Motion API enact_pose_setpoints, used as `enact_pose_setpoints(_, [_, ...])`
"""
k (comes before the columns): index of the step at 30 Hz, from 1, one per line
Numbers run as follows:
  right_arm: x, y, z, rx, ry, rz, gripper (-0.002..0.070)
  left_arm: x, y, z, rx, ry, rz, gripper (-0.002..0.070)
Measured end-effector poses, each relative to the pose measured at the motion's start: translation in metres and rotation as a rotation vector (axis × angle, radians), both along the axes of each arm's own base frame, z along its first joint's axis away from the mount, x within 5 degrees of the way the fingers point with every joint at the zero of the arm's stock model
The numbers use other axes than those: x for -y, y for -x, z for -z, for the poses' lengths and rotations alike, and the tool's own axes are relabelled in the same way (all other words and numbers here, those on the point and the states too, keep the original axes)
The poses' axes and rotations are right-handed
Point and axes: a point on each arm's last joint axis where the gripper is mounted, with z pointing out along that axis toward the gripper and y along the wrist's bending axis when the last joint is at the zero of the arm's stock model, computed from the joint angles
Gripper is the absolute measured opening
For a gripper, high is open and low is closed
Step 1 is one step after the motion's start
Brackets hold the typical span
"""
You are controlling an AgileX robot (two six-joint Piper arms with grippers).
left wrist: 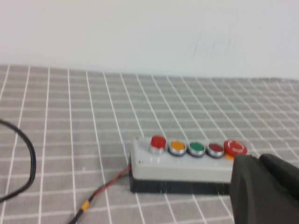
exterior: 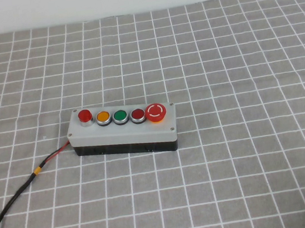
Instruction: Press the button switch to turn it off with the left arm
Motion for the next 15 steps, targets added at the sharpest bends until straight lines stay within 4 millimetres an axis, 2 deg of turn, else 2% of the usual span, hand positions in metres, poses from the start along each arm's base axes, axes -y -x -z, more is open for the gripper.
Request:
enact_pose_setpoints(7, [0.0,0.0,0.0,0.0,0.0,0.0,-0.0017,-0.001,-0.005,0.007,0.009,-0.024,-0.015,-0.0004])
enact_pose_setpoints(10, [0.0,0.0,0.0,0.0,0.0,0.0,-0.0017,0.0,-0.015,0.024,0.106,-0.031,-0.034,-0.0004])
enact_pose_setpoints(15, [0.0,0.0,0.0,0.0,0.0,0.0,-0.0017,-0.002,-0.02,0.068,0.236,-0.015,-0.065,-0.0004])
